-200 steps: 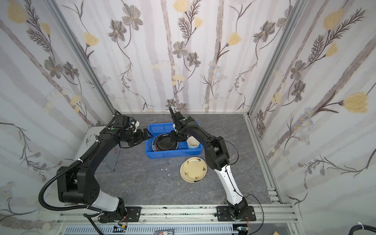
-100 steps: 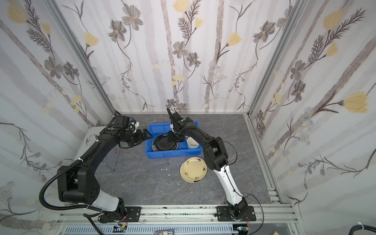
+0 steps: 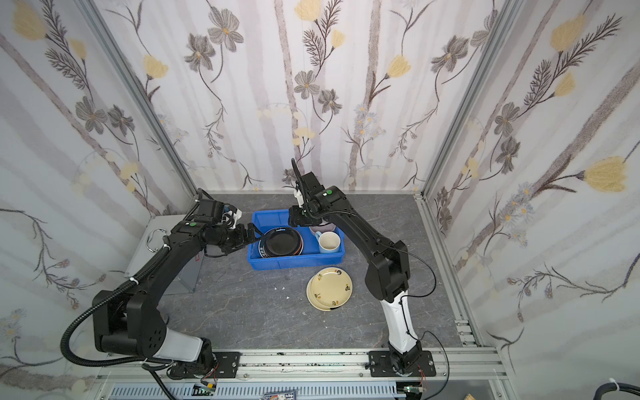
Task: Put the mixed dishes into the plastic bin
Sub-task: 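Move both grippers back to the cream plate stack on the table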
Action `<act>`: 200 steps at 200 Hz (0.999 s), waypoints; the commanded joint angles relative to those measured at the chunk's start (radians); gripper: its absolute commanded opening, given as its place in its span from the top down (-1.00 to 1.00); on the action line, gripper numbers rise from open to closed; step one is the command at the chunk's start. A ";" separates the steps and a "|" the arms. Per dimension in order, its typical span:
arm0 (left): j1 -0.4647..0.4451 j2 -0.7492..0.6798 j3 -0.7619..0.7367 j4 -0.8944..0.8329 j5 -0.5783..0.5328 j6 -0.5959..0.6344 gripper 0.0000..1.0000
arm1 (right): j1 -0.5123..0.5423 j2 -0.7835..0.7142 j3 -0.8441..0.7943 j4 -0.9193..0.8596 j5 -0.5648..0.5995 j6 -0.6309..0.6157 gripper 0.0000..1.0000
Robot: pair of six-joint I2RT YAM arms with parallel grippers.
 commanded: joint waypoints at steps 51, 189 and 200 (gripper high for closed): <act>-0.382 -0.074 -0.106 0.045 -0.202 -0.215 -0.74 | -0.006 -0.544 -0.736 0.153 0.067 0.036 -0.13; -0.771 0.251 -0.065 0.188 -0.323 -0.357 -0.72 | -0.135 -0.970 -1.444 0.386 0.033 0.128 -0.12; -0.770 0.286 -0.044 0.187 -0.314 -0.344 -0.70 | -0.151 -0.961 -1.457 0.399 0.022 0.122 -0.11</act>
